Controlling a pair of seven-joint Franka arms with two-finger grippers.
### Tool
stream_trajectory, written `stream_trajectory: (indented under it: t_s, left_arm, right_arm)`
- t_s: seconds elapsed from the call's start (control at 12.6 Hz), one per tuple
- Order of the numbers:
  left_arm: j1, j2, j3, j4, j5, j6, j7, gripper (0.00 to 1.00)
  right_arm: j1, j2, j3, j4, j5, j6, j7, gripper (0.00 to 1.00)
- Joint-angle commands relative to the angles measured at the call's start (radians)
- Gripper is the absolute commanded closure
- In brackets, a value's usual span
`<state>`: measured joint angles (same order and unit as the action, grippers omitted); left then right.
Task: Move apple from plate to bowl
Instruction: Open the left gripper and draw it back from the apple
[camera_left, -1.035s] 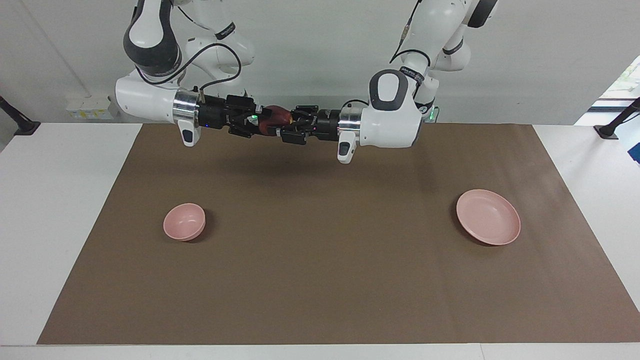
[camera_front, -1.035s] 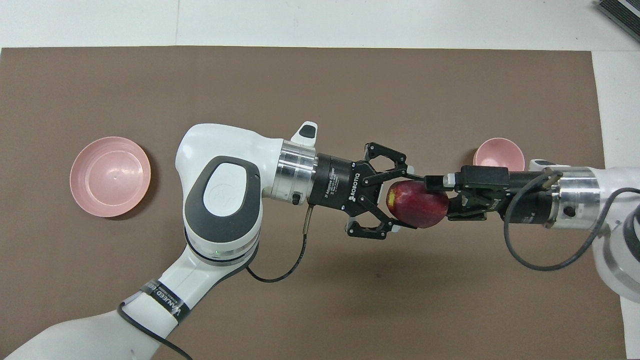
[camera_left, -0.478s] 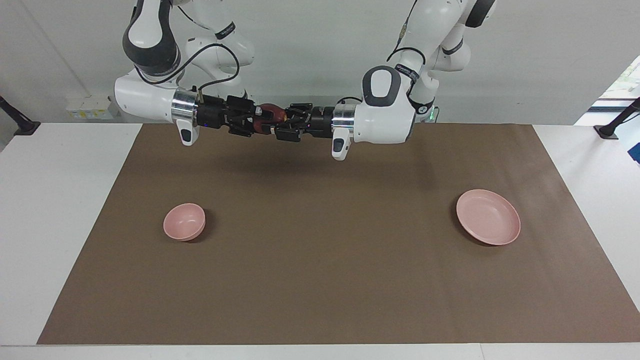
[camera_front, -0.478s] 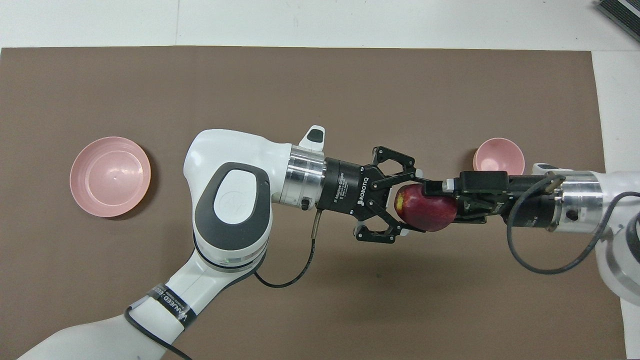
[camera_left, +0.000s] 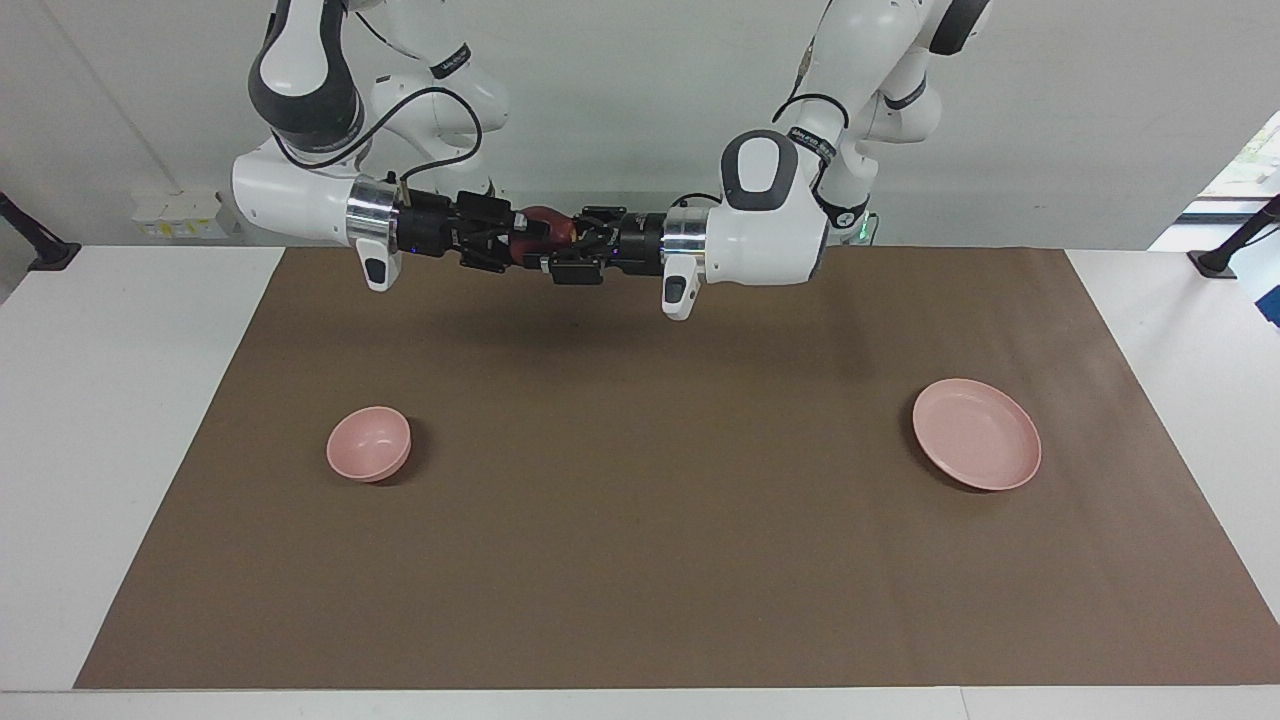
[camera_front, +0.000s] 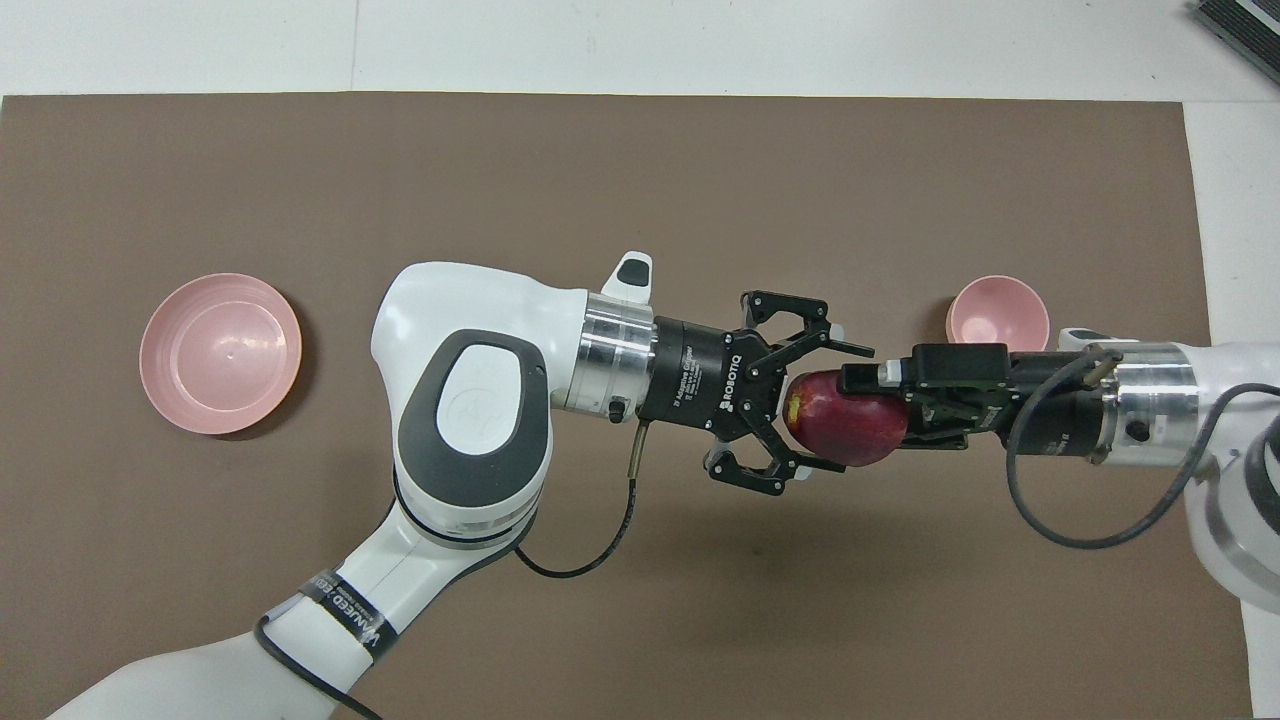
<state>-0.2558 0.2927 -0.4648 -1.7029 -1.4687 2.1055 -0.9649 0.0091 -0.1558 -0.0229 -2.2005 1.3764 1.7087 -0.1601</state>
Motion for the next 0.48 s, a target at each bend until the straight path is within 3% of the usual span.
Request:
stream_trajectory:
  t_s: [0.0, 0.24, 0.4]
  left_arm:
    - [0.0, -0.009, 0.015, 0.002, 0.06, 0.022, -0.015, 0.0]
    - [0.059, -0.006, 0.018, -0.004, 0.197, -0.013, -0.014, 0.0]
    - [0.113, -0.006, 0.018, -0.009, 0.379, -0.102, 0.0, 0.0]
  right_arm:
    - [-0.003, -0.013, 0.001, -0.005, -0.022, -0.003, 0.028, 1.0]
    - [-0.003, -0.013, 0.001, -0.004, -0.031, -0.003, 0.027, 1.0]
    - [-0.006, -0.008, 0.001, 0.001, -0.092, 0.0, 0.022, 1.0]
